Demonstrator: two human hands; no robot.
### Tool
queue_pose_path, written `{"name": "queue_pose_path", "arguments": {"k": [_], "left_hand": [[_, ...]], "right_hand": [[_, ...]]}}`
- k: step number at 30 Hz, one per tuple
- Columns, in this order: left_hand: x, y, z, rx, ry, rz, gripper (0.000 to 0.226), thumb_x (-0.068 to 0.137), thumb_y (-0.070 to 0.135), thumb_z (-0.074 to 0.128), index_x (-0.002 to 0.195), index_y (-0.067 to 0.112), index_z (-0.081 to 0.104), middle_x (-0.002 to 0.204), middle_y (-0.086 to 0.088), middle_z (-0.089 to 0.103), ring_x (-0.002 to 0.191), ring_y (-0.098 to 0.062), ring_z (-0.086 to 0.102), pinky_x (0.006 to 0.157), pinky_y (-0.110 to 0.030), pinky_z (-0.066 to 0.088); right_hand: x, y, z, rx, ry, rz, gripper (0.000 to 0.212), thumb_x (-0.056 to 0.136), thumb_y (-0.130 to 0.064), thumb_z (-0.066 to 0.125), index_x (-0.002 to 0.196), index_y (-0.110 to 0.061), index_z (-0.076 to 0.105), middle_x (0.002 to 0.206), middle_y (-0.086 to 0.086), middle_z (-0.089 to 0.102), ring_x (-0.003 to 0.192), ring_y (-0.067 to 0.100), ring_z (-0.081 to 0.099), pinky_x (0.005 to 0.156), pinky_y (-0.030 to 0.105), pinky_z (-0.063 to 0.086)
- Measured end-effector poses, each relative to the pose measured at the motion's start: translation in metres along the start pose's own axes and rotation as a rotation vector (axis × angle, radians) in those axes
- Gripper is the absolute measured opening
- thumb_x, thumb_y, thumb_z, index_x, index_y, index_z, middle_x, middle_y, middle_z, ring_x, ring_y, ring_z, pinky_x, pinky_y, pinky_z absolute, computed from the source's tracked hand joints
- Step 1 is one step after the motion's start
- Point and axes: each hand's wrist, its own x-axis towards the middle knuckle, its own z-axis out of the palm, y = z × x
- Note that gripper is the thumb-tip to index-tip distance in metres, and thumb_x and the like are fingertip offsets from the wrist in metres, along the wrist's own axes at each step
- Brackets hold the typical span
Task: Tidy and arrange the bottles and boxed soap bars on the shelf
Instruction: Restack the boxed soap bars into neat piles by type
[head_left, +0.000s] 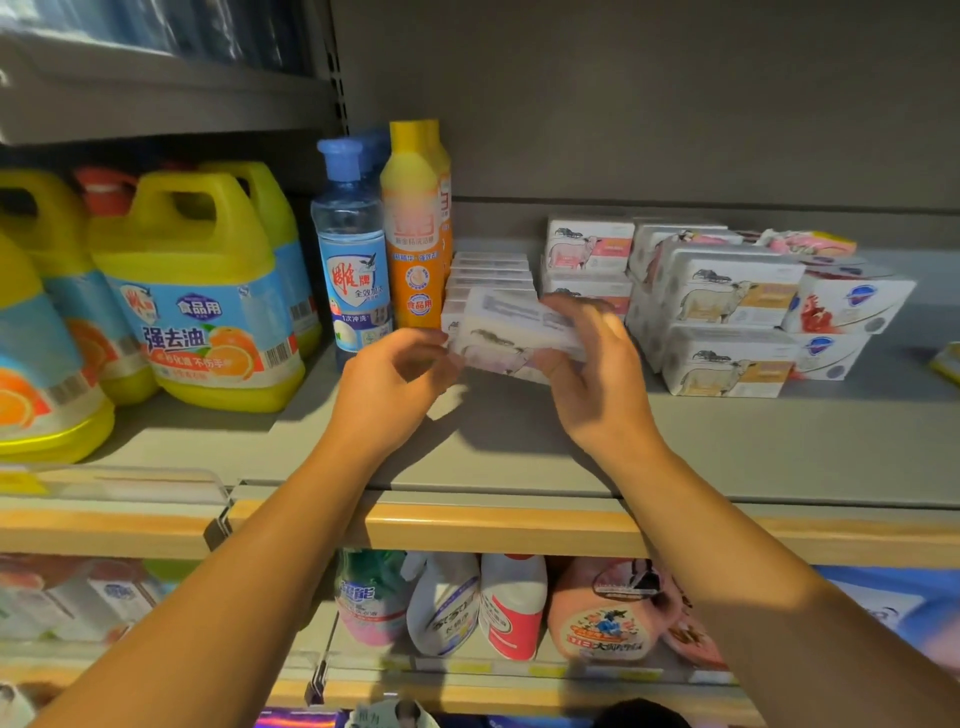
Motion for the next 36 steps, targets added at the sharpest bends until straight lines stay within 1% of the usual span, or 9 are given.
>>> {"name": "queue_pose_path", "arguments": {"k": [3,6,8,10,16,21,28,31,36], "left_hand": [[-0.001,-0.002,0.005,0.234,-0.048,0.019,0.03,0.09,0.037,0.066,0.117,0.024,0.068,0.109,0.007,0.072,0.099,-0.009,0.065,0.082,-0.023,0.051],[-0.001,-0.002,0.012,0.47,-0.19,0.053,0.039,0.088,0.049,0.059,0.117,0.024,0.069,0.111,0.003,0.072,0.099,-0.018,0.066,0.081,-0.032,0.054],[-0.002,0.0,0.014,0.592,-0.277,0.071,0.05,0.082,0.06,0.048,0.107,0.022,0.071,0.103,0.0,0.072,0.095,-0.023,0.064,0.077,-0.039,0.055],[-0.002,-0.002,0.016,0.66,-0.307,0.085,0.058,0.078,0.064,0.039,0.103,0.022,0.07,0.102,-0.001,0.071,0.097,-0.024,0.059,0.078,-0.041,0.054],[-0.001,-0.008,0.017,0.665,-0.266,0.122,0.053,0.079,0.063,0.04,0.101,0.024,0.069,0.1,0.003,0.07,0.095,-0.02,0.056,0.076,-0.039,0.054],[0.002,-0.009,0.02,0.673,-0.269,0.108,0.063,0.074,0.069,0.034,0.101,0.025,0.07,0.103,0.006,0.071,0.101,-0.024,0.056,0.083,-0.039,0.051],[0.004,-0.007,0.02,0.68,-0.282,0.105,0.067,0.071,0.069,0.032,0.103,0.024,0.07,0.106,0.005,0.07,0.104,-0.026,0.056,0.085,-0.038,0.05],[0.003,-0.007,0.02,0.661,-0.28,0.087,0.061,0.073,0.066,0.039,0.104,0.024,0.07,0.106,0.005,0.071,0.104,-0.026,0.056,0.085,-0.039,0.051],[0.003,-0.008,0.02,0.656,-0.278,0.085,0.057,0.074,0.066,0.041,0.103,0.025,0.07,0.106,0.006,0.071,0.103,-0.025,0.055,0.085,-0.04,0.051]], "right_hand": [[0.019,-0.001,-0.006,-0.025,0.074,0.004,0.046,0.088,-0.004,0.067,0.132,-0.012,0.056,0.129,0.007,0.049,0.117,0.017,0.048,0.098,0.038,0.048],[0.048,0.003,-0.009,-0.131,0.044,-0.025,0.047,0.088,-0.006,0.066,0.134,-0.011,0.056,0.133,0.009,0.049,0.12,0.024,0.049,0.102,0.028,0.041],[0.069,0.007,-0.007,-0.208,0.01,-0.025,0.046,0.09,-0.009,0.064,0.135,-0.015,0.055,0.135,0.007,0.049,0.121,0.023,0.048,0.098,0.015,0.032],[0.089,0.012,-0.002,-0.256,-0.014,-0.023,0.045,0.091,-0.01,0.062,0.136,-0.016,0.055,0.134,0.005,0.049,0.12,0.021,0.048,0.092,0.01,0.028],[0.135,0.026,0.028,-0.268,-0.079,-0.073,0.044,0.091,-0.006,0.061,0.135,-0.01,0.055,0.132,0.01,0.051,0.12,0.023,0.052,0.1,0.017,0.034],[0.158,0.04,0.05,-0.274,-0.13,-0.01,0.044,0.093,-0.006,0.059,0.136,-0.014,0.055,0.135,0.011,0.048,0.123,0.026,0.05,0.105,0.025,0.036],[0.162,0.053,0.057,-0.298,-0.179,0.022,0.044,0.095,-0.01,0.056,0.139,-0.015,0.053,0.135,0.013,0.048,0.124,0.026,0.047,0.091,0.013,0.027],[0.16,0.054,0.056,-0.325,-0.201,0.01,0.043,0.098,-0.012,0.052,0.14,-0.016,0.051,0.136,0.013,0.046,0.124,0.026,0.045,0.084,0.011,0.024],[0.156,0.049,0.052,-0.348,-0.248,0.014,0.045,0.099,-0.019,0.051,0.144,-0.018,0.046,0.139,0.013,0.043,0.127,0.025,0.044,0.093,0.015,0.026]]}}
